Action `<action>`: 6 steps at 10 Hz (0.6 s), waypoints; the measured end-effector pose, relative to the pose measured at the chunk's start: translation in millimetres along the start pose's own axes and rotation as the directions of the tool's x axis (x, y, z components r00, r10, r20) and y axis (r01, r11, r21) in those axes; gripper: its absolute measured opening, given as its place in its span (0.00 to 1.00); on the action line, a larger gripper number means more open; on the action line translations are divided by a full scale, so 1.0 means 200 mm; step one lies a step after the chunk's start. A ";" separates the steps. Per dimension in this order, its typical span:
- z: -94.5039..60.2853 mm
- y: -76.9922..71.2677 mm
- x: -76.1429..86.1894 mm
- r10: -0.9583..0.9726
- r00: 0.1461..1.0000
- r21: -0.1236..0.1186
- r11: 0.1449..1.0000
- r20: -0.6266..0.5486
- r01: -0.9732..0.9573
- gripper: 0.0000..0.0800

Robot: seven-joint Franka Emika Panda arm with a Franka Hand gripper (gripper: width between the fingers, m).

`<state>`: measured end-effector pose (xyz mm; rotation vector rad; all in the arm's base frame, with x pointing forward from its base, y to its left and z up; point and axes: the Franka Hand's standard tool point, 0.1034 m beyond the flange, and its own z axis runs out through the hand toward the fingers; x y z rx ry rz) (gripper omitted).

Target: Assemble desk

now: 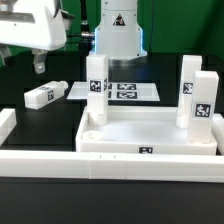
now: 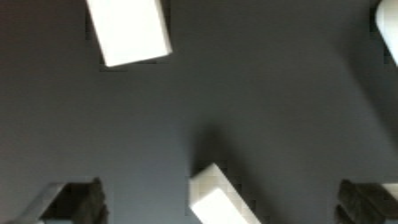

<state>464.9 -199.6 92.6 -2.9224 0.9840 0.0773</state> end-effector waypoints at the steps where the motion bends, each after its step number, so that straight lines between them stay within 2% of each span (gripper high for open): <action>1: 0.08 0.09 -0.07 0.001 0.996 -0.006 1.000 0.086 0.000 0.81; 2: 0.13 0.13 -0.13 0.018 0.987 -0.011 1.000 0.159 -0.016 0.81; 3: 0.15 0.14 -0.15 0.024 0.973 -0.006 1.000 0.231 -0.023 0.81; 6: 0.15 0.15 -0.16 0.038 0.901 0.002 0.999 0.432 -0.044 0.81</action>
Offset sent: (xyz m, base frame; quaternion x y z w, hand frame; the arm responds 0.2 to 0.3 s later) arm 0.0000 0.0000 0.0000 0.0000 -0.1938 0.0000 0.9810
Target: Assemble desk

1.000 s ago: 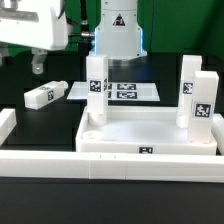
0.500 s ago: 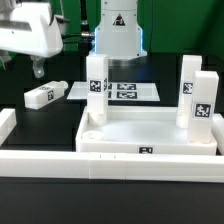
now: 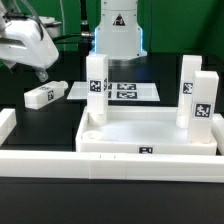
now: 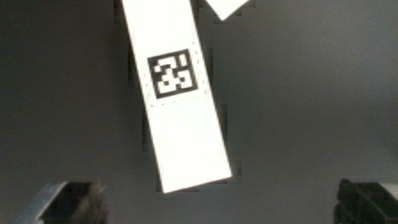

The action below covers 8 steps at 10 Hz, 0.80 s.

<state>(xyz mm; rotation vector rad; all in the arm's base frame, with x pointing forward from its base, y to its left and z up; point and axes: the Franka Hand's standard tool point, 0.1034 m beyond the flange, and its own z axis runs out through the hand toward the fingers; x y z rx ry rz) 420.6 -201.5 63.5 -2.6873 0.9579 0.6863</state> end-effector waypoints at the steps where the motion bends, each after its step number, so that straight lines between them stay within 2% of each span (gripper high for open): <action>1: 0.01 0.00 0.01 -0.004 0.999 -0.005 1.000 0.034 0.005 0.81; 2: 0.01 0.00 0.00 -0.040 0.994 -0.008 0.999 0.105 0.041 0.81; 4: 0.02 0.01 0.01 -0.065 0.975 0.001 0.998 0.215 0.067 0.81; 8: 0.03 0.02 0.01 -0.058 0.968 -0.001 0.998 0.246 0.060 0.81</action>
Offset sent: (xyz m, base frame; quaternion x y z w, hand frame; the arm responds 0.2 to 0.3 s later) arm 0.0081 0.0055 -0.0001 0.0407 -0.1386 -0.0539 0.9880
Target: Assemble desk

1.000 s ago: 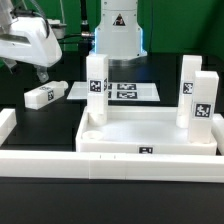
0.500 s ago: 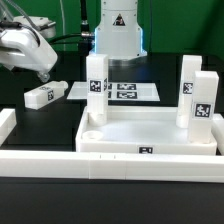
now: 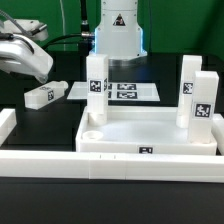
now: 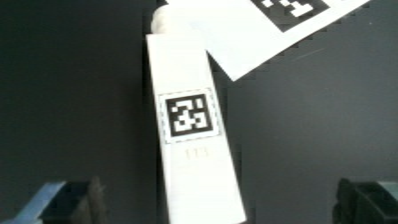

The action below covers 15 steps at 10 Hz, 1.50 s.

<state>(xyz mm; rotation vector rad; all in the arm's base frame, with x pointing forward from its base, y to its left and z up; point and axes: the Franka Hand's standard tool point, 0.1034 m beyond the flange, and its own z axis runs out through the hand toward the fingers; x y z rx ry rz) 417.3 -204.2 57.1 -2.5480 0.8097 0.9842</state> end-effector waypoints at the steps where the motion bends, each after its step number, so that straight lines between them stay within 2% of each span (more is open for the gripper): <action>1: 0.00 -0.01 0.02 -0.035 0.999 -0.006 0.999 -0.012 0.035 0.81; 3: 0.03 -0.02 0.04 -0.091 0.996 -0.008 0.996 -0.006 0.090 0.81; 6: 0.04 -0.01 0.03 -0.079 0.997 -0.007 0.997 0.003 0.079 0.81; 7: 0.06 -0.01 0.00 -0.060 0.997 -0.006 0.998 0.050 0.061 0.81; 9: 0.07 0.01 0.01 -0.047 0.983 0.003 0.999 0.180 0.047 0.81; 12: 0.08 0.04 0.05 -0.032 0.966 -0.011 0.999 0.258 0.036 0.81; 15: 0.09 0.04 0.08 -0.023 0.970 -0.020 0.999 0.240 0.028 0.81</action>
Offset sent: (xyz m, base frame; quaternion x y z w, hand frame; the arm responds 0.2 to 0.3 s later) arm 0.0000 0.0000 0.0000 0.0000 0.0000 0.0000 1.0000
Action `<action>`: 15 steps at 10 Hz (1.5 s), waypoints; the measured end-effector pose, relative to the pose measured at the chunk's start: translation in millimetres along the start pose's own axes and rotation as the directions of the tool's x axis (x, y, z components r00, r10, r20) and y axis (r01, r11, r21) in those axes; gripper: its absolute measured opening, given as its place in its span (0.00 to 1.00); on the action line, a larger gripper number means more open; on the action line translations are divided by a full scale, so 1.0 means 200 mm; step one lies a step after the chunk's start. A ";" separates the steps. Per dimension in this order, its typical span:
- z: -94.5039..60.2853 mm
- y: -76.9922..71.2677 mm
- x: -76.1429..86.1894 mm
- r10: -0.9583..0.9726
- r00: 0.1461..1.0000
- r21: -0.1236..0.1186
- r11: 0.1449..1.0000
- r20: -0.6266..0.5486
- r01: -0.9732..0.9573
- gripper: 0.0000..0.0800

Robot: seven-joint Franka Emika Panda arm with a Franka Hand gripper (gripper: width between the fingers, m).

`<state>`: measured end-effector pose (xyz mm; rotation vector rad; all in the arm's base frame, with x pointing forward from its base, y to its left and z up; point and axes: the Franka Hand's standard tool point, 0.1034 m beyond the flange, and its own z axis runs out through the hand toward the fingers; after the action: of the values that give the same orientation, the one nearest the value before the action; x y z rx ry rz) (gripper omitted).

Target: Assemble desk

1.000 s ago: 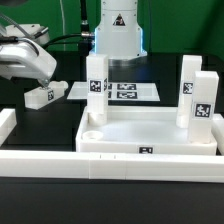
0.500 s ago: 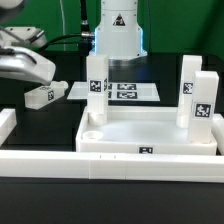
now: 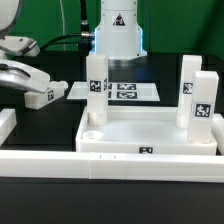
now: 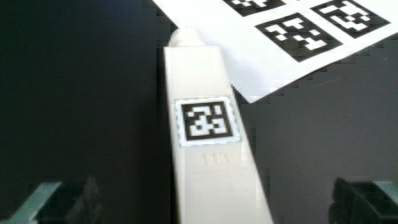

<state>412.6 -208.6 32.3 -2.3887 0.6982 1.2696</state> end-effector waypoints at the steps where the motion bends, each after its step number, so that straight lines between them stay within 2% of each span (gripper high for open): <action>1: 0.01 0.00 0.01 0.002 1.000 0.000 1.000 0.002 -0.002 0.81; 5: 0.05 -0.04 0.06 -0.015 1.000 -0.013 1.000 -0.017 0.015 0.81; 9: 0.06 -0.04 0.10 -0.016 0.999 -0.021 1.000 -0.039 0.015 0.81; 11: 0.08 -0.05 0.11 -0.014 0.999 -0.023 1.000 -0.041 0.013 0.49; 12: 0.08 -0.05 0.11 -0.015 0.999 -0.026 1.000 -0.048 0.014 0.49; 13: 0.08 -0.06 0.11 -0.017 0.999 -0.028 0.999 -0.050 0.015 0.37; 15: 0.07 -0.04 0.11 -0.014 0.999 -0.022 1.000 -0.053 0.013 0.37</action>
Offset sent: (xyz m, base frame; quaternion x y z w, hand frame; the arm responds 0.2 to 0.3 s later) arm 0.0070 0.0162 -0.0149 0.0150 0.0144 -0.0204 0.9996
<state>419.0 -200.7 6.7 -2.4481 0.6861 1.2188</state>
